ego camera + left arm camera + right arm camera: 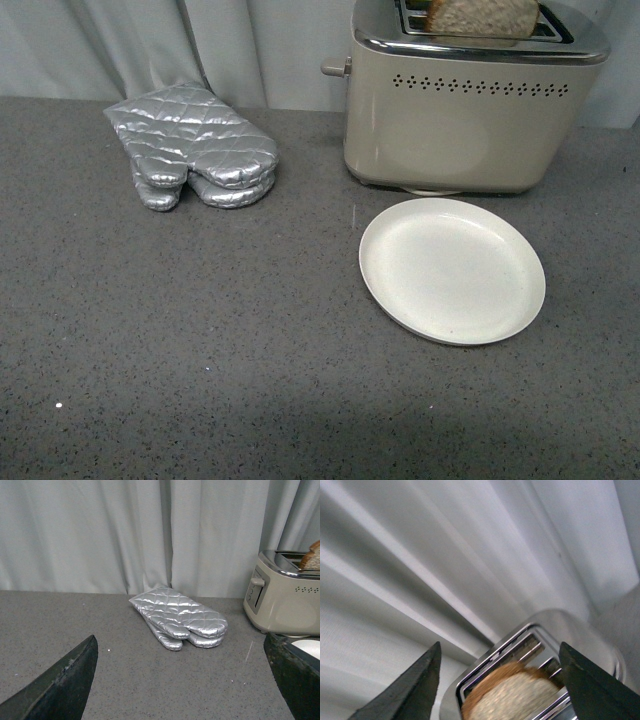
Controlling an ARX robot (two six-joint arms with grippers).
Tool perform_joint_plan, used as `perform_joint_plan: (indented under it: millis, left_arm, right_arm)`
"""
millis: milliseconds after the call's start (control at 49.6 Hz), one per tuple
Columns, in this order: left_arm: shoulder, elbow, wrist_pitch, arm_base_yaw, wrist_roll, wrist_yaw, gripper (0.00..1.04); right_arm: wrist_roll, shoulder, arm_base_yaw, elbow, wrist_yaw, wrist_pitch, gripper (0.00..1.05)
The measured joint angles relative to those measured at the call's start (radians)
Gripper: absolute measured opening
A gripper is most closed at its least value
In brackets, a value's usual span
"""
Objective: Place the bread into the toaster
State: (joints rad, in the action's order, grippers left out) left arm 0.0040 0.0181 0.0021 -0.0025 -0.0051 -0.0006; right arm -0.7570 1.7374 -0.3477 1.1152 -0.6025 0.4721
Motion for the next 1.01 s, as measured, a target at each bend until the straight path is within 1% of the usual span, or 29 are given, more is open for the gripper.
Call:
perform_joint_plan:
  millis: [20, 81, 161, 182, 202, 282, 323, 343, 383, 403, 424, 444, 484, 504, 545, 565, 605, 646, 666, 746, 767, 847, 888, 908, 1009]
  left_arm:
    - [0.000, 0.000, 0.000, 0.000, 0.000, 0.000, 0.98]
    - [0.000, 0.000, 0.000, 0.000, 0.000, 0.000, 0.98]
    - [0.000, 0.000, 0.000, 0.000, 0.000, 0.000, 0.98]
    - [0.000, 0.000, 0.000, 0.000, 0.000, 0.000, 0.98]
    - [0.000, 0.000, 0.000, 0.000, 0.000, 0.000, 0.98]
    - [0.000, 0.000, 0.000, 0.000, 0.000, 0.000, 0.98]
    - [0.000, 0.000, 0.000, 0.000, 0.000, 0.000, 0.98]
    - [0.000, 0.000, 0.000, 0.000, 0.000, 0.000, 0.98]
    - [0.000, 0.000, 0.000, 0.000, 0.000, 0.000, 0.98]
    - [0.000, 0.000, 0.000, 0.000, 0.000, 0.000, 0.98]
    - [0.000, 0.000, 0.000, 0.000, 0.000, -0.001, 0.98]
    - [0.000, 0.000, 0.000, 0.000, 0.000, 0.000, 0.98]
    - [0.000, 0.000, 0.000, 0.000, 0.000, 0.000, 0.98]
    - [0.000, 0.000, 0.000, 0.000, 0.000, 0.000, 0.98]
    - [0.000, 0.000, 0.000, 0.000, 0.000, 0.000, 0.98]
    - [0.000, 0.000, 0.000, 0.000, 0.000, 0.000, 0.98]
    - [0.000, 0.000, 0.000, 0.000, 0.000, 0.000, 0.98]
    - [0.000, 0.000, 0.000, 0.000, 0.000, 0.000, 0.98]
    - [0.000, 0.000, 0.000, 0.000, 0.000, 0.000, 0.98]
    - [0.000, 0.000, 0.000, 0.000, 0.000, 0.000, 0.98]
    - [0.000, 0.000, 0.000, 0.000, 0.000, 0.000, 0.98]
    - [0.000, 0.000, 0.000, 0.000, 0.000, 0.000, 0.98]
    - [0.000, 0.000, 0.000, 0.000, 0.000, 0.000, 0.98]
    - [0.000, 0.000, 0.000, 0.000, 0.000, 0.000, 0.98]
    - [0.000, 0.000, -0.001, 0.000, 0.000, 0.000, 0.98]
  right_arm:
    - [0.047, -0.010, 0.001, -0.012, 0.000, 0.018, 0.72]
    - [0.232, -0.071, 0.005, -0.100, 0.012, 0.136, 0.82]
    - [0.393, -0.132, 0.008, -0.200, 0.039, 0.249, 0.93]
    - [0.463, -0.152, 0.010, -0.236, 0.046, 0.286, 0.96]
    - [0.502, -0.171, 0.013, -0.272, 0.049, 0.319, 0.97]
    - [0.724, -0.263, 0.041, -0.446, 0.074, 0.435, 0.94]
    - [0.788, -0.306, 0.062, -0.528, 0.089, 0.474, 0.95]
    - [0.799, -0.329, 0.076, -0.568, 0.116, 0.481, 0.94]
    - [0.798, -0.390, 0.116, -0.645, 0.230, 0.447, 0.88]
    - [0.798, -0.407, 0.126, -0.664, 0.259, 0.440, 0.86]
    - [0.791, -0.439, 0.147, -0.705, 0.315, 0.430, 0.83]
    - [0.788, -0.457, 0.158, -0.726, 0.340, 0.425, 0.81]
    - [0.782, -0.534, 0.196, -0.808, 0.420, 0.402, 0.73]
    - [0.780, -0.555, 0.205, -0.827, 0.436, 0.395, 0.72]
    - [0.776, -0.644, 0.236, -0.902, 0.488, 0.363, 0.65]
    - [0.775, -0.687, 0.246, -0.935, 0.497, 0.349, 0.61]
    - [0.771, -0.778, 0.263, -0.994, 0.516, 0.324, 0.52]
    - [0.769, -0.839, 0.303, -1.020, 0.577, 0.303, 0.43]
    - [0.769, -0.867, 0.322, -1.026, 0.592, 0.291, 0.37]
    - [0.768, -0.920, 0.343, -1.038, 0.594, 0.257, 0.23]
    - [0.768, -0.926, 0.344, -1.040, 0.594, 0.253, 0.22]
    - [0.768, -0.937, 0.345, -1.073, 0.598, 0.293, 0.09]
    - [0.768, -0.949, 0.345, -1.088, 0.601, 0.283, 0.02]
    - [0.770, -0.959, 0.345, -1.094, 0.601, 0.273, 0.00]
    - [0.766, -1.042, 0.345, -1.106, 0.600, 0.196, 0.00]
